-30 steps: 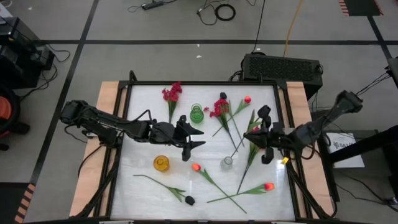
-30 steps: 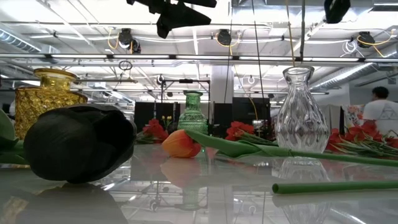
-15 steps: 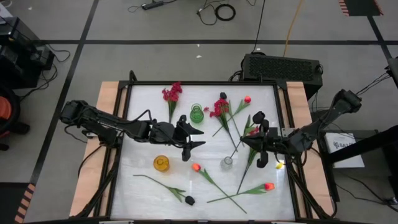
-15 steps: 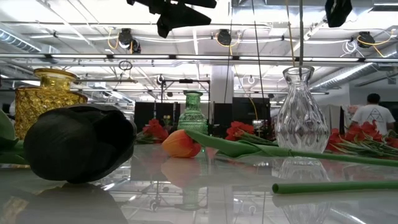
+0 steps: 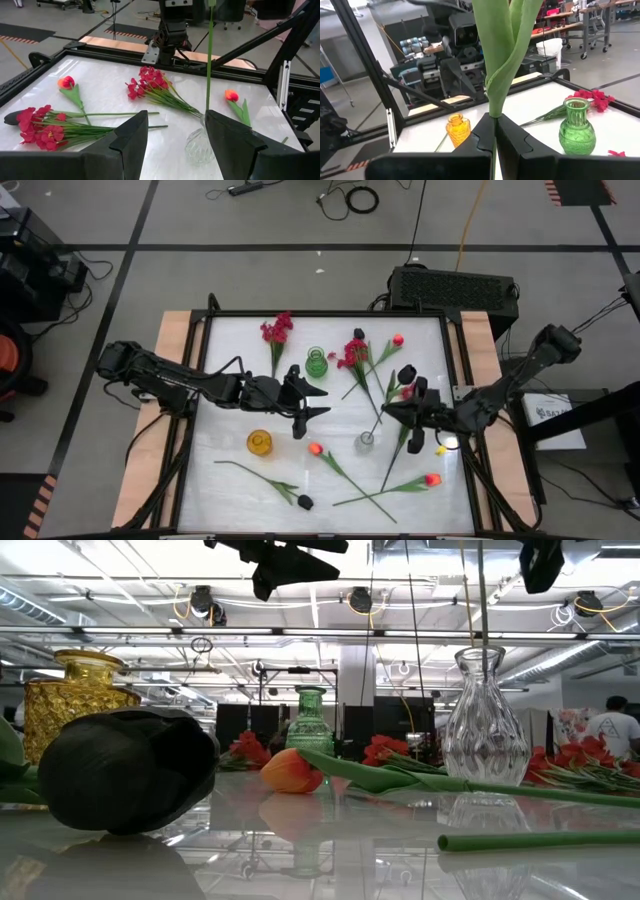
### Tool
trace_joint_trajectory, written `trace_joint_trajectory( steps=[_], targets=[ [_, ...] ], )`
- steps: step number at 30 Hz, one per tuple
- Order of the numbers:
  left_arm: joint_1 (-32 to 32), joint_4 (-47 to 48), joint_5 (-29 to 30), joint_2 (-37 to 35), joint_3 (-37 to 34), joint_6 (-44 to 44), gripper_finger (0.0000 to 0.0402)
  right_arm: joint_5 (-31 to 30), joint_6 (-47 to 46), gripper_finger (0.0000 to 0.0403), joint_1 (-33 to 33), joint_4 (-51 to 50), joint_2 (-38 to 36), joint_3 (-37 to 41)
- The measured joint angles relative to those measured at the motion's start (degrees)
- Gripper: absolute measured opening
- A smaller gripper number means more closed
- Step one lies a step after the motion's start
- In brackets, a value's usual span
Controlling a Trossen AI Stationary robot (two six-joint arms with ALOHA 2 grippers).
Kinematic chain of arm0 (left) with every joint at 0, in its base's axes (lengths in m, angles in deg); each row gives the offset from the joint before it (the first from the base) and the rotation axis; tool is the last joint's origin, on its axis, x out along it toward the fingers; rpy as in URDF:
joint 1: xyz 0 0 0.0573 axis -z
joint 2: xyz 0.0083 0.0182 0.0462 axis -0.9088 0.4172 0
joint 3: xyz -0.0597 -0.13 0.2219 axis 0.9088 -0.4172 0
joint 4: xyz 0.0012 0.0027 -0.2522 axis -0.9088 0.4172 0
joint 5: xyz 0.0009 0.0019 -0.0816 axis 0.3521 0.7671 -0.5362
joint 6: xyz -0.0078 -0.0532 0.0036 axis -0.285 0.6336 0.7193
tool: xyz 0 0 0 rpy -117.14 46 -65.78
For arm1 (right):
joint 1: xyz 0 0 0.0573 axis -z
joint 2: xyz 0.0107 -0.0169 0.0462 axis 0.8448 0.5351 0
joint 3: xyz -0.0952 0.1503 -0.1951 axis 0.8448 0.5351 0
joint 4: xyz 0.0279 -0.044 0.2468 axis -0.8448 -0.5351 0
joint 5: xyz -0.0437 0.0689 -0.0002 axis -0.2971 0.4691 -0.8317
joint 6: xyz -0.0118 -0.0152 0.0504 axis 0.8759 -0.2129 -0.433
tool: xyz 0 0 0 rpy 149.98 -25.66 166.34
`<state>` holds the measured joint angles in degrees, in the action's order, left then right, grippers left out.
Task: Sort flowers into vase by color
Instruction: Put top left black flower into the transparent vase
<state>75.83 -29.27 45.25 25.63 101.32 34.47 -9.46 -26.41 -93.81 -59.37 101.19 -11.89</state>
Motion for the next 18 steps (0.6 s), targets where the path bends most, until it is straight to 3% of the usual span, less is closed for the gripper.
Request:
trace_joint_trajectory(
  steps=[18],
  targets=[
    [0.0,0.0,0.0,0.0,0.0,0.1,0.0205,-0.3,-1.5,0.0,0.1,1.6,7.5,0.0]
  ],
)
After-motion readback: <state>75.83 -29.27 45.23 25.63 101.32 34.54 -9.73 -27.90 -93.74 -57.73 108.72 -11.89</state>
